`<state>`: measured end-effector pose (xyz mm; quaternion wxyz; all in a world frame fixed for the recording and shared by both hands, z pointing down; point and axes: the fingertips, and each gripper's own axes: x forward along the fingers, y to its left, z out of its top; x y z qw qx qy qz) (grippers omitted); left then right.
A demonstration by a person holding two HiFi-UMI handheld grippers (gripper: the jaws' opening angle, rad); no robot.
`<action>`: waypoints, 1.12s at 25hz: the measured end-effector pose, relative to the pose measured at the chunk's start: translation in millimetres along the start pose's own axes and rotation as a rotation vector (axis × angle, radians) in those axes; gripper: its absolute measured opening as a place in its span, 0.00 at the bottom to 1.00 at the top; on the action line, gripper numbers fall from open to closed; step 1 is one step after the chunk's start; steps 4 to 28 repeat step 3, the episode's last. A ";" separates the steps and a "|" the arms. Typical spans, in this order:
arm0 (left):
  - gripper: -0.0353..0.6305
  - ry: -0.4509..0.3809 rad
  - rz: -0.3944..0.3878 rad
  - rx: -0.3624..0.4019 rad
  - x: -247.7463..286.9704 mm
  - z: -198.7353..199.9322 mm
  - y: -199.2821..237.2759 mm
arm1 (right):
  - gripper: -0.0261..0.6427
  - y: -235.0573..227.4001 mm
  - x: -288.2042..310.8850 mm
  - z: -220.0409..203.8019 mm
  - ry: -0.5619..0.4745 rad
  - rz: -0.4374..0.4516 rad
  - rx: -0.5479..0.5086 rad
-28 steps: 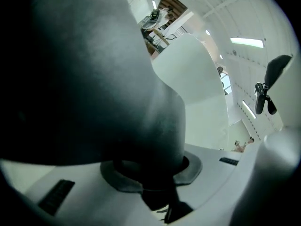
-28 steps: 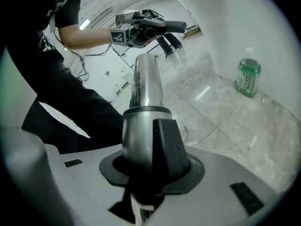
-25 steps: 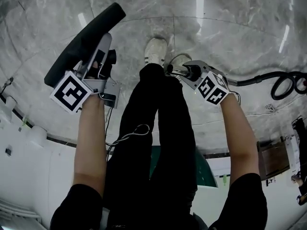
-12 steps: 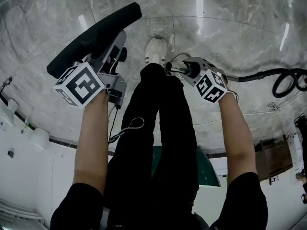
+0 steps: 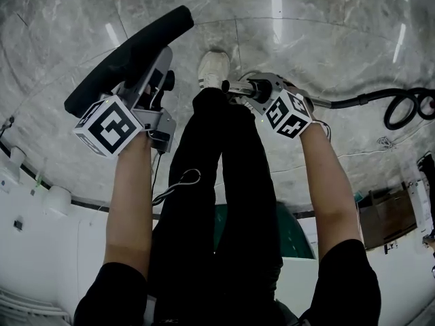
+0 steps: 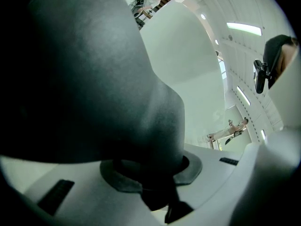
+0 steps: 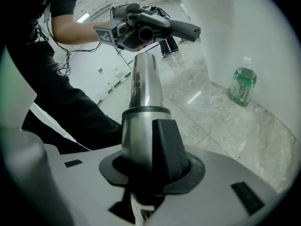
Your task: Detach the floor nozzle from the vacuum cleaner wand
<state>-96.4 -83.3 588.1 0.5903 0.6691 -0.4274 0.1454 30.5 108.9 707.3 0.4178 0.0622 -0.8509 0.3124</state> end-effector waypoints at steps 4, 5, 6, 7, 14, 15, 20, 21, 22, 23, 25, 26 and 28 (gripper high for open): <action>0.23 -0.015 0.025 -0.022 -4.9 7.3 6.5 | 0.26 -1.3 3.0 5.9 -0.002 0.003 -0.002; 0.23 -0.015 0.025 -0.022 -4.9 7.3 6.5 | 0.26 -1.3 3.0 5.9 -0.002 0.003 -0.002; 0.23 -0.015 0.025 -0.022 -4.9 7.3 6.5 | 0.26 -1.3 3.0 5.9 -0.002 0.003 -0.002; 0.23 -0.015 0.025 -0.022 -4.9 7.3 6.5 | 0.26 -1.3 3.0 5.9 -0.002 0.003 -0.002; 0.23 -0.015 0.025 -0.022 -4.9 7.3 6.5 | 0.26 -1.3 3.0 5.9 -0.002 0.003 -0.002; 0.23 -0.015 0.025 -0.022 -4.9 7.3 6.5 | 0.26 -1.3 3.0 5.9 -0.002 0.003 -0.002; 0.23 -0.015 0.025 -0.022 -4.9 7.3 6.5 | 0.26 -1.3 3.0 5.9 -0.002 0.003 -0.002; 0.23 -0.015 0.025 -0.022 -4.9 7.3 6.5 | 0.26 -1.3 3.0 5.9 -0.002 0.003 -0.002; 0.23 -0.015 0.025 -0.022 -4.9 7.3 6.5 | 0.26 -1.3 3.0 5.9 -0.002 0.003 -0.002; 0.23 -0.015 0.025 -0.022 -4.9 7.3 6.5 | 0.26 -1.3 3.0 5.9 -0.002 0.003 -0.002; 0.23 -0.015 0.025 -0.022 -4.9 7.3 6.5 | 0.26 -1.3 3.0 5.9 -0.002 0.003 -0.002; 0.23 -0.015 0.025 -0.022 -4.9 7.3 6.5 | 0.26 -1.3 3.0 5.9 -0.002 0.003 -0.002; 0.23 -0.015 0.025 -0.022 -4.9 7.3 6.5 | 0.26 -1.3 3.0 5.9 -0.002 0.003 -0.002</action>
